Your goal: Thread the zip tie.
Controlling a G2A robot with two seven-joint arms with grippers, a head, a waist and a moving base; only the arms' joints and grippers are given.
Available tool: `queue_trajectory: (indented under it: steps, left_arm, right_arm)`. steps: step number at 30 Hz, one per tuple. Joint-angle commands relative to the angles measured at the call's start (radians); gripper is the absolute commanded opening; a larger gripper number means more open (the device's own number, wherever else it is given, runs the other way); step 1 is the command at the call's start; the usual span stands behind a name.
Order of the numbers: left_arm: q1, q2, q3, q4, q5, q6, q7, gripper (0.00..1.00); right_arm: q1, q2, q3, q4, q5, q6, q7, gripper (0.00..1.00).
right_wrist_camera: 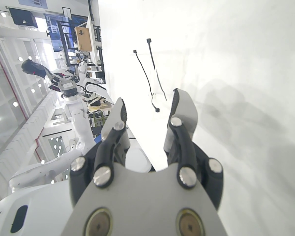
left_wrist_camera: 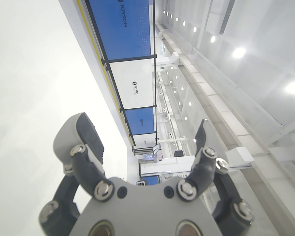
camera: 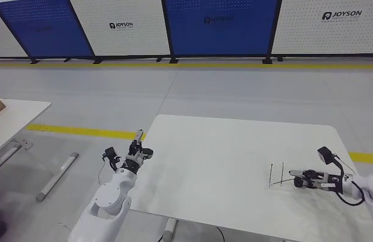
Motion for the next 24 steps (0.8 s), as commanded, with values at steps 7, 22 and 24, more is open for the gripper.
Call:
queue_trajectory:
  steps: [7, 22, 24]
  left_arm:
    - [0.000, 0.000, 0.000, 0.000, 0.000, 0.000, 0.000, 1.00]
    - [0.000, 0.000, 0.000, 0.000, 0.000, 0.000, 0.000, 1.00]
    - [0.000, 0.000, 0.000, 0.000, 0.000, 0.000, 0.000, 1.00]
  right_arm:
    - [0.008, -0.006, -0.018, 0.022, -0.002, -0.003, -0.006, 0.22]
    - [0.027, -0.008, -0.019, 0.061, 0.008, -0.030, 0.015, 0.00]
    - [0.024, -0.005, -0.007, 0.064, 0.031, -0.047, 0.029, 0.00]
